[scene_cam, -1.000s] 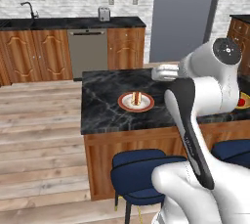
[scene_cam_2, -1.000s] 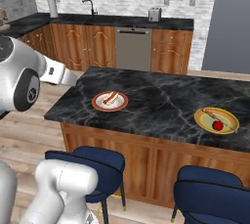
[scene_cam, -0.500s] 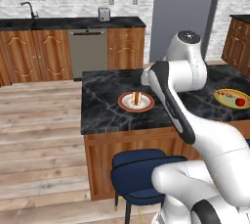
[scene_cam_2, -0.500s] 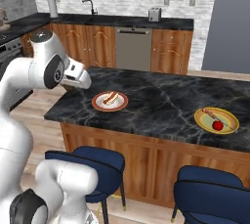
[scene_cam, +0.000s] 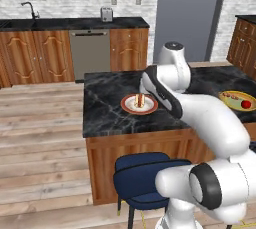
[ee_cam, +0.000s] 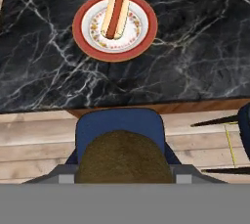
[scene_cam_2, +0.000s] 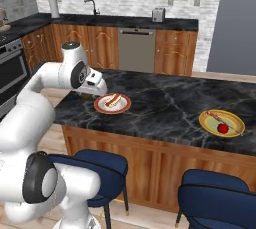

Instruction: Pick up the apple and kiwi from the fridge and place one fruit on each plate on the dining counter.

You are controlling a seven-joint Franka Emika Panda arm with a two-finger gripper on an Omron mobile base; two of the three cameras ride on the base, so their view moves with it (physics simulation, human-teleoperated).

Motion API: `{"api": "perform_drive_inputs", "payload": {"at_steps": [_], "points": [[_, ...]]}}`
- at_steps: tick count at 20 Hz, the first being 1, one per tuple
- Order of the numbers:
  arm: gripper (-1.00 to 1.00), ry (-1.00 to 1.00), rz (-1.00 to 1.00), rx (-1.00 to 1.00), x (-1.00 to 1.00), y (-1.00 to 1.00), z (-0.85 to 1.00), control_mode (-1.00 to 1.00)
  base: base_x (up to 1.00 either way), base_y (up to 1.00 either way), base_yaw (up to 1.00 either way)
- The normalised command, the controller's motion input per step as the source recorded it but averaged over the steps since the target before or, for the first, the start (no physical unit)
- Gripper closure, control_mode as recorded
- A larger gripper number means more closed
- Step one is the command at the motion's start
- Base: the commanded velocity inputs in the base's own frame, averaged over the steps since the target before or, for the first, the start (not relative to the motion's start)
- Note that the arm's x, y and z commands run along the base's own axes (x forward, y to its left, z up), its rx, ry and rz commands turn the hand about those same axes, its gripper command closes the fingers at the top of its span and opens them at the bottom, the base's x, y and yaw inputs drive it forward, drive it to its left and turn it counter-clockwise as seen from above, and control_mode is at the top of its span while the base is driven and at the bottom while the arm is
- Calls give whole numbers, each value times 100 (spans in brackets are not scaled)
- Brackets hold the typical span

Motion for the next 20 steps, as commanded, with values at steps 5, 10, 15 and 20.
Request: {"api": "perform_drive_inputs", "payload": {"at_steps": [5, 10, 15, 20], "points": [[100, 17, 0, -2, 88, -8, -66, -100, 0, 0, 0], [100, 5, 0, 0, 70, -7, -53, -100, 0, 0, 0], [100, 0, -1, 0, 62, -10, -42, -100, 0, 0, 0], [100, 3, -1, 0, 49, -8, -39, -100, 0, 0, 0]]}}
